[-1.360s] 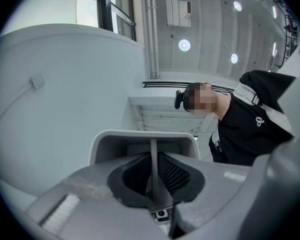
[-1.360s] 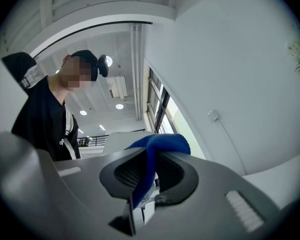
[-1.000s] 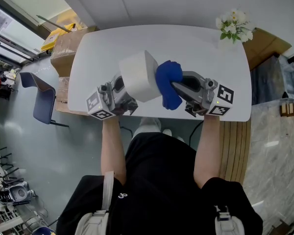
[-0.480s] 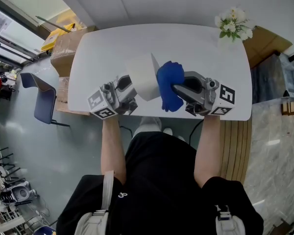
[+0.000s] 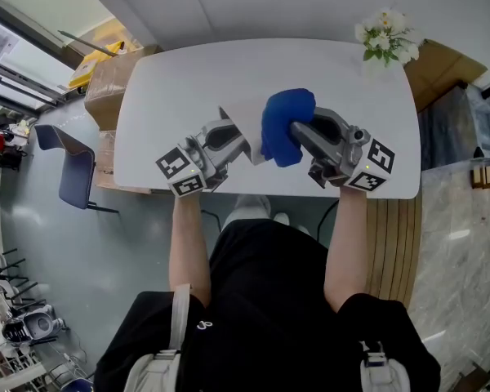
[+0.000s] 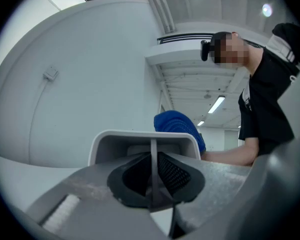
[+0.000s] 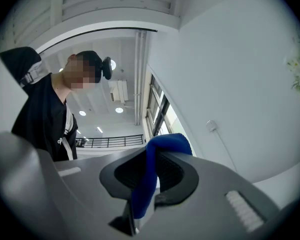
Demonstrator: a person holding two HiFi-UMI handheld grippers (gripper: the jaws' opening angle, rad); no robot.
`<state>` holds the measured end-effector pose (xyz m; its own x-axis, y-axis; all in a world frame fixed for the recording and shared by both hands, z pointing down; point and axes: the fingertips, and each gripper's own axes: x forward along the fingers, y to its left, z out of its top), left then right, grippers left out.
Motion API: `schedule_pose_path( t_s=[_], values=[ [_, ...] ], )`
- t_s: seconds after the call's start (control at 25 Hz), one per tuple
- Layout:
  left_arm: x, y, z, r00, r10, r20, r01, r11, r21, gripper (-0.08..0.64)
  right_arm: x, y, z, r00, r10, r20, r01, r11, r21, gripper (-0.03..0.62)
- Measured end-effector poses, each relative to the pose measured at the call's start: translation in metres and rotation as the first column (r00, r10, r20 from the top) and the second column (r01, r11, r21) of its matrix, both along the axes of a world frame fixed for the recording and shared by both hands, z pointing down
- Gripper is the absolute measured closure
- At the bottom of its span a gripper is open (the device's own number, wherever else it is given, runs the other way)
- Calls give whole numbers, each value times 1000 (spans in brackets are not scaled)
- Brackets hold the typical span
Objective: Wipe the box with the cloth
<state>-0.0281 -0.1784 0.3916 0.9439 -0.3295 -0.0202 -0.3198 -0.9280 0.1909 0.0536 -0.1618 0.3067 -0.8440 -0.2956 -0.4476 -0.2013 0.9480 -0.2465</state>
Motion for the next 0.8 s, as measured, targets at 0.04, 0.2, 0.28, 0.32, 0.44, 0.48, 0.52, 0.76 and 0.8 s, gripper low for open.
schedule_pose_path(
  t_s=[0.04,0.2,0.28,0.32,0.44,0.48,0.52,0.76,0.8],
  values=[
    [2,0,5,1000,0,29,0,1000,-5,514,2,-2,1,1000,16,-1,-16,1000,-6,541],
    [10,-4,31,981,-2,195,3,1000,-6,514,11,-8,1,997,73,1,-73,997,-19,541],
    [13,-6,45,957,0,290,3,1000,-10,514,15,-11,1,996,95,-3,-95,995,-24,541],
    [15,-6,52,943,4,331,1,1000,-15,514,17,-12,2,995,105,-4,-105,994,-26,541],
    [19,-7,72,900,21,435,-6,999,-36,514,22,-15,2,991,132,-6,-132,991,-31,541],
    [19,-6,78,885,28,464,-8,999,-46,514,23,-16,2,990,142,-7,-142,989,-32,541],
    [19,-6,84,871,35,490,-9,998,-55,514,23,-18,2,988,152,-14,-153,988,-35,541],
    [14,-6,125,753,65,655,-14,996,-83,514,22,-34,12,964,246,-103,-251,967,-39,541],
    [13,-5,131,733,74,677,-21,996,-86,514,21,-37,13,959,259,-116,-265,964,-38,541]
  ],
)
